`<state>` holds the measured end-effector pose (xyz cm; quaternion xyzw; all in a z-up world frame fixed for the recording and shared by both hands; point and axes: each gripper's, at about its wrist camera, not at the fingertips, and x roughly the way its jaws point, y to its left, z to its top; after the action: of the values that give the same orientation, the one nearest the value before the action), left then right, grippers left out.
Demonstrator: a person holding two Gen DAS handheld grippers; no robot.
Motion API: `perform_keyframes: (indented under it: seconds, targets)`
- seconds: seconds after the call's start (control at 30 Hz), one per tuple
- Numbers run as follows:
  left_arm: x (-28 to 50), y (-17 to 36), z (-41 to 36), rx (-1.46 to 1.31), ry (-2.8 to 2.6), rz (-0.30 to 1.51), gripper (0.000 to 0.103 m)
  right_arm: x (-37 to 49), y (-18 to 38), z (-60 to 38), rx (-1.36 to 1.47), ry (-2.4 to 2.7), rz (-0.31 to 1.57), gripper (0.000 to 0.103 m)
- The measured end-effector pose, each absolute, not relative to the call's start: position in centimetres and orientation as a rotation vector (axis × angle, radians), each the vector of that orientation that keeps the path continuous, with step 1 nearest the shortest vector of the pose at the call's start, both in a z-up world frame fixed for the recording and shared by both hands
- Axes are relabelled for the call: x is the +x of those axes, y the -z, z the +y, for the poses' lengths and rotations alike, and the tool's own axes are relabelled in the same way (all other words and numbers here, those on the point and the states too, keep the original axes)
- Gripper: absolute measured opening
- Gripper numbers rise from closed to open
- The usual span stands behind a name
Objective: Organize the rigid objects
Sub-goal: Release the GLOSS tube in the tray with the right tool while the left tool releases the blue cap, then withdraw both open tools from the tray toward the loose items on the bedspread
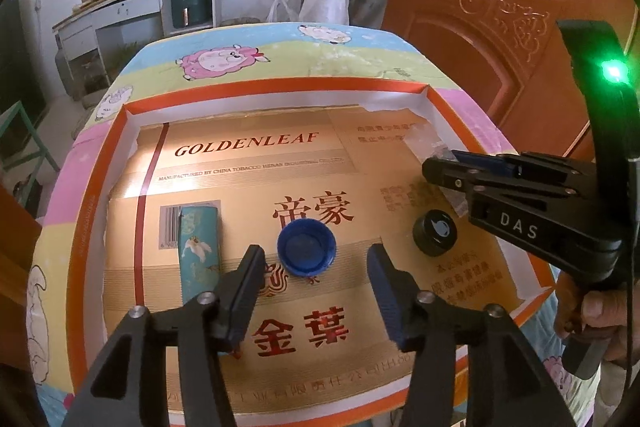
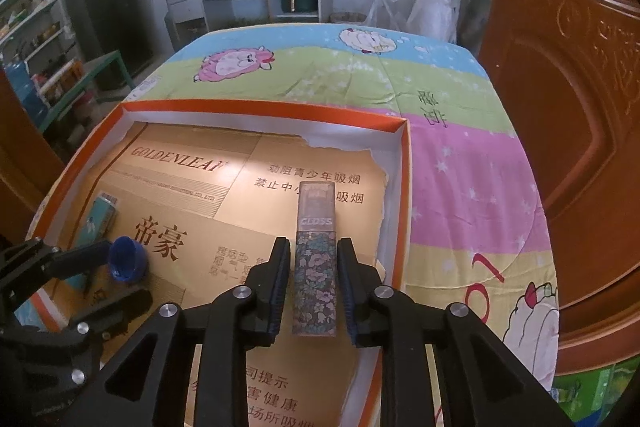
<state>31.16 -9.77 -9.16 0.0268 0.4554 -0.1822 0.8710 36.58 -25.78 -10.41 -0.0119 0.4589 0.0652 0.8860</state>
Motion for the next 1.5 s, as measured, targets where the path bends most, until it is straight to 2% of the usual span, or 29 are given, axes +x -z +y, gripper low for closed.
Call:
perform_keyframes:
  seconds: [0.13, 0.23, 0.27, 0.87, 1.5]
  targets:
    - [30.7, 8.8, -9.8, 0.061, 0.383, 0.938, 0.053, 36.3, 10.1, -25.6, -0.037, -0.138, 0.944, 0.031]
    - [30.2, 8.3, -9.7, 0.059, 0.392, 0.921, 0.053, 35.8, 9.6, -25.7, -0.034, -0.138, 0.927, 0.051]
    - [30.0, 8.0, -9.7, 0.059, 0.396, 0.914, 0.053, 35.8, 9.4, -25.8, -0.032, -0.139, 0.922, 0.052]
    - [25.3, 4.3, -7.7, 0.073, 0.382, 0.808, 0.053, 30.6, 6.1, -25.8, 0.015, -0.164, 0.866, 0.052]
    - [15.9, 2.7, -1.6, -0.059, 0.36, 0.74, 0.053, 17.7, 3.8, -23.2, 0.028, -0.185, 0.796, 0.053]
